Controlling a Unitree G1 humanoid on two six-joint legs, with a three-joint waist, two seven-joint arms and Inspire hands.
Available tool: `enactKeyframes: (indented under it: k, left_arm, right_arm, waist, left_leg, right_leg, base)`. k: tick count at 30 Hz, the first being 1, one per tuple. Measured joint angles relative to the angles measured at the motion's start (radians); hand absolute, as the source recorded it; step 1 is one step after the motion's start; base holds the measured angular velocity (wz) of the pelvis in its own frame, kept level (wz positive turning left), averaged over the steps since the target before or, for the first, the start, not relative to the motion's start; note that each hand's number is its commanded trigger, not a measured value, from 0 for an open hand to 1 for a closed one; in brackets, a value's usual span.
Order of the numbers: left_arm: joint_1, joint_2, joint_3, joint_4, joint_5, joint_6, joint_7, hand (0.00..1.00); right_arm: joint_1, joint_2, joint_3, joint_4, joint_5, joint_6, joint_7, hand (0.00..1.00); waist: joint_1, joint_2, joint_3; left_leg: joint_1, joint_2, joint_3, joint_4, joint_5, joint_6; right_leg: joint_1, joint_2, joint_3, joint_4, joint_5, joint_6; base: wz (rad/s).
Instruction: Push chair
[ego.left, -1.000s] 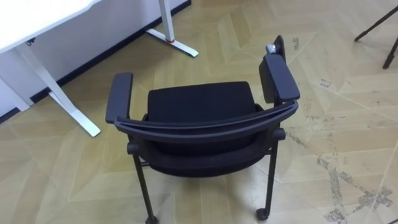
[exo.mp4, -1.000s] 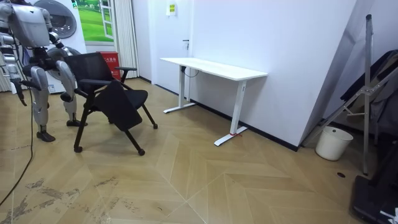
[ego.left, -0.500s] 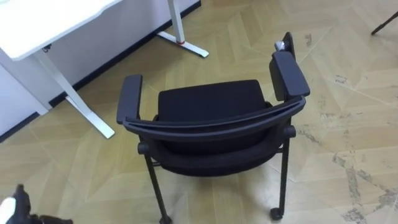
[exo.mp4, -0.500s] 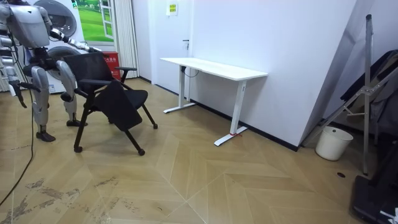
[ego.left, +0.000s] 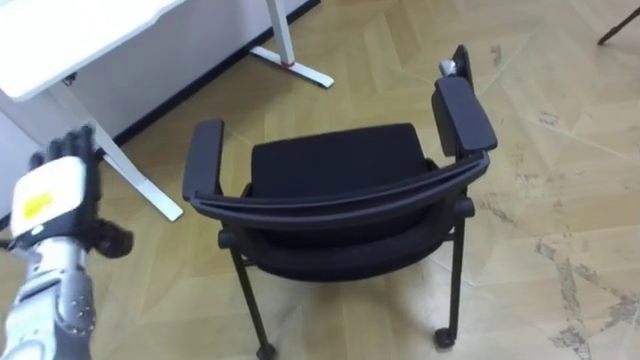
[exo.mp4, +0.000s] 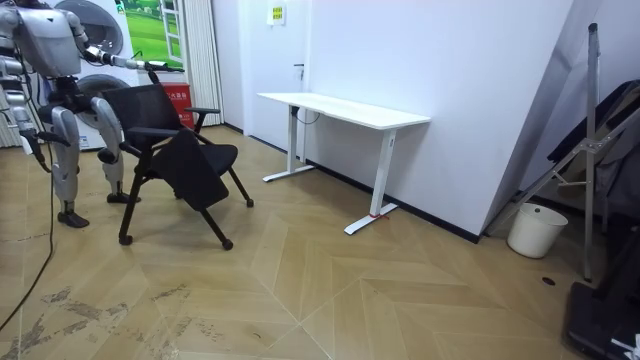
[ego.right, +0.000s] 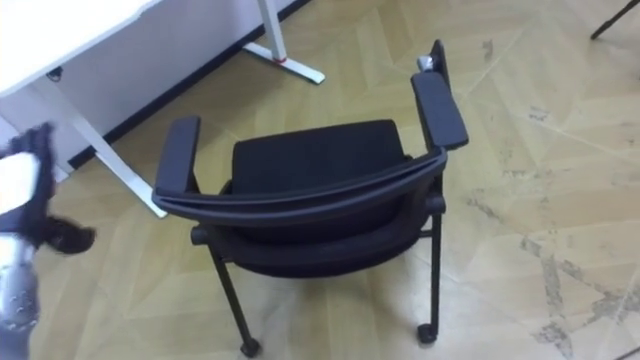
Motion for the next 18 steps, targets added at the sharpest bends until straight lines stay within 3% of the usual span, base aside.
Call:
enactKeyframes:
  k: [6, 12, 14, 18]
  left_arm:
    - [-0.004, 0.003, -0.126, -0.030, 0.029, 0.014, -0.123, 0.00]
    - [-0.012, 0.029, -0.212, -0.064, 0.029, 0.026, -0.271, 0.00]
    - [-0.025, 0.036, -0.222, -0.065, 0.028, 0.027, -0.317, 0.00]
    - [-0.025, 0.047, -0.236, -0.114, 0.023, 0.062, -0.405, 0.00]
  right_arm:
    - [-0.011, 0.003, 0.015, 0.000, -0.001, -0.011, 0.003, 0.00]
    - [-0.016, 0.002, 0.015, 0.014, -0.003, -0.024, 0.003, 0.00]
    - [-0.017, 0.000, 0.016, 0.017, -0.008, -0.024, 0.003, 0.00]
    - [-0.021, -0.001, 0.024, 0.017, -0.007, -0.033, 0.010, 0.00]
  waist:
    - [-0.042, 0.001, -0.0048]
    - [-0.076, 0.009, -0.0106]
    - [-0.077, 0.011, -0.0082]
    - [-0.093, 0.024, 0.0012]
  left_leg:
    - [-0.015, 0.000, -0.006, 0.001, 0.000, 0.000]
    - [-0.019, -0.001, -0.011, 0.005, 0.000, 0.000]
    - [-0.018, -0.001, -0.011, 0.007, 0.000, 0.000]
    - [-0.018, -0.001, -0.010, 0.006, 0.002, 0.003]
  right_leg:
    - [-0.014, 0.000, 0.000, 0.008, 0.000, 0.000]
    - [-0.013, 0.000, -0.007, 0.009, 0.002, -0.002]
    - [-0.013, 0.000, -0.001, 0.009, 0.002, -0.002]
    - [-0.014, 0.000, 0.006, 0.009, 0.002, -0.002]
  base:
    - [0.02]
    - [0.03]
    - [-0.02]
    - [-0.01]
